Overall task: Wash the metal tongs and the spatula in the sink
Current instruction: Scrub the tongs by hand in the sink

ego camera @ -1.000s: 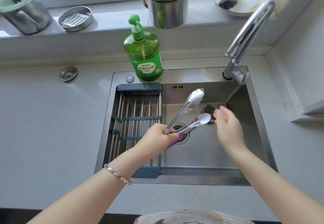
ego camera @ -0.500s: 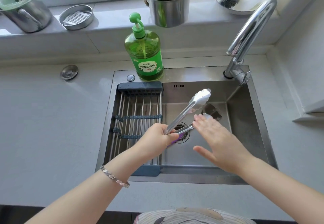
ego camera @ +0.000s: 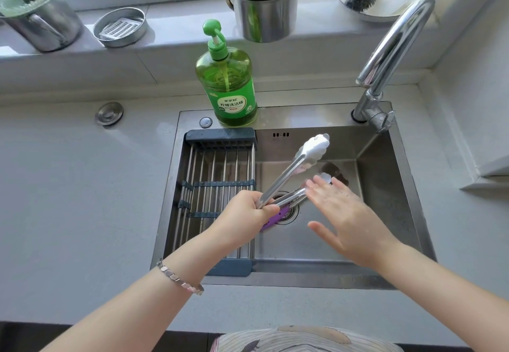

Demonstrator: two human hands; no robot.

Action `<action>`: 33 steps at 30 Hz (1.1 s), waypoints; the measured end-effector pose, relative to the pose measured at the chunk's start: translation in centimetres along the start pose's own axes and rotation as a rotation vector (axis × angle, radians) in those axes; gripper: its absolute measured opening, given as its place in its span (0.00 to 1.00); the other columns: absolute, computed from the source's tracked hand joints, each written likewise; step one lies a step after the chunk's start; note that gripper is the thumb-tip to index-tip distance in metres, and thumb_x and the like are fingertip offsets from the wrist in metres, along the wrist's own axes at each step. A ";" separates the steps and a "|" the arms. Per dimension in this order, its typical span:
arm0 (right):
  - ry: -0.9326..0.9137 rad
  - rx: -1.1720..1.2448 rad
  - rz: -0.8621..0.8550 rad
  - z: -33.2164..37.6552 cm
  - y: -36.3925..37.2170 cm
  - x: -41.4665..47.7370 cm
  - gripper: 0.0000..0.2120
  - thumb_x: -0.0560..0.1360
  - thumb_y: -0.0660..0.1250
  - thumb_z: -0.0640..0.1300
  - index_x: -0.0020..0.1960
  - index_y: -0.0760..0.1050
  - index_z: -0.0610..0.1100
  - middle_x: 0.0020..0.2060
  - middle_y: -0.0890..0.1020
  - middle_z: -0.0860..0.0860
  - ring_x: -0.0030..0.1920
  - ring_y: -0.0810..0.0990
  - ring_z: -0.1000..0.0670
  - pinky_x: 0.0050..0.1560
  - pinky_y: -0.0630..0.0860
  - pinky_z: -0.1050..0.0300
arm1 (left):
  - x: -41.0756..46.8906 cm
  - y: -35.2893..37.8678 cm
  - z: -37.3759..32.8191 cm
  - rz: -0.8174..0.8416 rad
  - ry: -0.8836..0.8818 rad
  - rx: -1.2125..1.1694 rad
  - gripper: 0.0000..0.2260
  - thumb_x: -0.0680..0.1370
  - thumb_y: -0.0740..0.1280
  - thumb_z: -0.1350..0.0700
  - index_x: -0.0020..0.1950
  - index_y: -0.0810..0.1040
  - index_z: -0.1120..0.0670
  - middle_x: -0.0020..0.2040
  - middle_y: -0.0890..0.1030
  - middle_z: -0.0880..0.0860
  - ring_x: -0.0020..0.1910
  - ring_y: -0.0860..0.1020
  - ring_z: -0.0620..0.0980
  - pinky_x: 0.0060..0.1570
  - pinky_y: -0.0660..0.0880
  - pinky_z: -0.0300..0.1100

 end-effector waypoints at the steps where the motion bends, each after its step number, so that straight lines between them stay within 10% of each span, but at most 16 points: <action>1: 0.000 0.004 -0.015 -0.1 0.0 0.0 0.30 0.82 0.46 0.55 0.64 0.73 0.34 0.64 0.75 0.41 0.67 0.71 0.45 0.72 0.56 0.54 | -0.1 0.0 0.0 0.000 -0.003 0.007 0.16 0.79 0.64 0.53 0.47 0.77 0.67 0.32 0.69 0.55 0.30 0.66 0.50 0.36 0.66 0.42; 7: -0.001 0.098 -0.087 2.1 0.0 0.2 0.30 0.81 0.47 0.56 0.63 0.73 0.33 0.63 0.76 0.40 0.67 0.70 0.47 0.73 0.55 0.57 | -0.5 0.2 -0.9 0.012 0.043 0.021 0.07 0.77 0.67 0.55 0.39 0.77 0.52 0.27 0.68 0.47 0.21 0.64 0.40 0.26 0.63 0.35; 11: -0.049 0.088 -0.158 3.0 -0.4 0.3 0.29 0.81 0.48 0.55 0.60 0.76 0.32 0.59 0.79 0.40 0.64 0.71 0.47 0.72 0.56 0.56 | -0.7 0.1 -0.9 0.056 0.032 0.072 0.08 0.73 0.69 0.62 0.51 0.79 0.55 0.30 0.70 0.47 0.24 0.65 0.41 0.27 0.64 0.32; 20: -0.282 0.082 -0.118 5.6 -0.5 1.0 0.25 0.81 0.50 0.51 0.63 0.74 0.34 0.63 0.76 0.41 0.67 0.69 0.46 0.73 0.57 0.53 | -0.5 0.4 -1.0 0.218 -0.011 -0.112 0.09 0.70 0.66 0.72 0.42 0.73 0.59 0.26 0.67 0.47 0.24 0.66 0.42 0.26 0.66 0.34; 33: -0.133 0.048 -0.089 3.8 -0.9 2.1 0.27 0.81 0.47 0.53 0.64 0.73 0.35 0.64 0.76 0.42 0.68 0.70 0.46 0.72 0.56 0.53 | -0.6 0.0 -0.6 0.290 -0.041 -0.177 0.13 0.70 0.66 0.74 0.48 0.73 0.59 0.24 0.66 0.45 0.23 0.66 0.42 0.25 0.66 0.34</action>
Point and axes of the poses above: each hand's wrist, its own x-axis towards the middle knuckle, its own y-axis out of the palm, z = x × y, the point moved 4 cm from there along x, towards the middle knuckle
